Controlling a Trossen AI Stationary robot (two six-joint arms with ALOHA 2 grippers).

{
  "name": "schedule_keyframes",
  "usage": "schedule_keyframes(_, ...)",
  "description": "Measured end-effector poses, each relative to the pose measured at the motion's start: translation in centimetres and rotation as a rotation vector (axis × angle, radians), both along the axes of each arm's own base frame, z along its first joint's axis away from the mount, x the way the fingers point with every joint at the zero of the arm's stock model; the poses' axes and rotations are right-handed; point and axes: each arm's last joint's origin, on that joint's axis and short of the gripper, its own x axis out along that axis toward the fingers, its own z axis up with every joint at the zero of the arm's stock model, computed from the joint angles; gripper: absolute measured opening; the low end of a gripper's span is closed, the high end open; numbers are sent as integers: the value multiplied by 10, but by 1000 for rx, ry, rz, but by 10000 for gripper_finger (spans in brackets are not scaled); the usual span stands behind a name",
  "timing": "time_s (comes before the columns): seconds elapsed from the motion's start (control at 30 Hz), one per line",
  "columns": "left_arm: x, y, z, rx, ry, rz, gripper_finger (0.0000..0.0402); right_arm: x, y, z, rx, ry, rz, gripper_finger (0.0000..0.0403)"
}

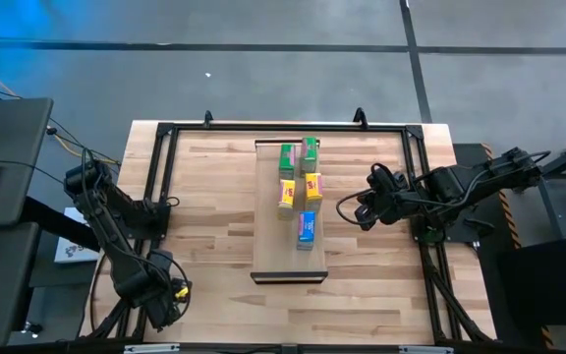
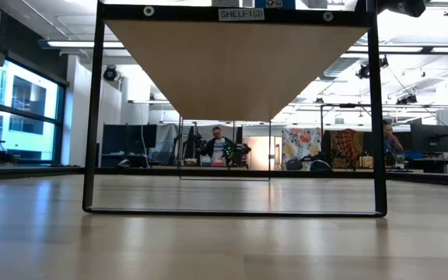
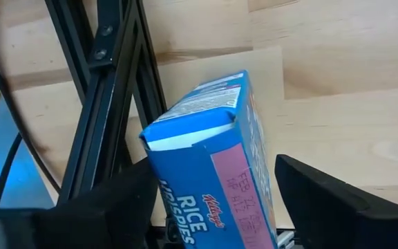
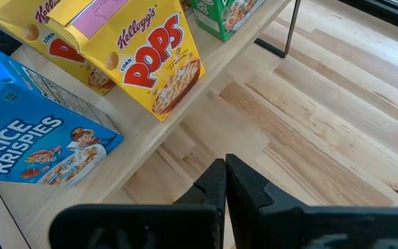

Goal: Stack cereal on shelf
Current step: Put the top blue cereal box on the shelf

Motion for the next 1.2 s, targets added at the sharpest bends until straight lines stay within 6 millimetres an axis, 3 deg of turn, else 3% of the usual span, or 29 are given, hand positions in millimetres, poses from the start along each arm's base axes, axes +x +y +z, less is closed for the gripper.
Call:
schedule_keyframes(0.4,0,4,2,13,-5,2,164,0,0,0,0,0,-1,0)
schedule_keyframes(0.6,-1,19,23,-63,-70,-48,128,0,0,0,-8,-4,-6,0)
schedule_keyframes(0.8,-5,64,77,-153,-316,-155,123,0,0,0,-15,-6,-10,0)
schedule_keyframes(1.03,-19,130,155,-58,-710,-155,119,0,-1,0,-13,-7,-13,0)
schedule_keyframes(1.2,-8,149,193,47,-876,-185,105,0,-1,0,-17,-9,-15,0)
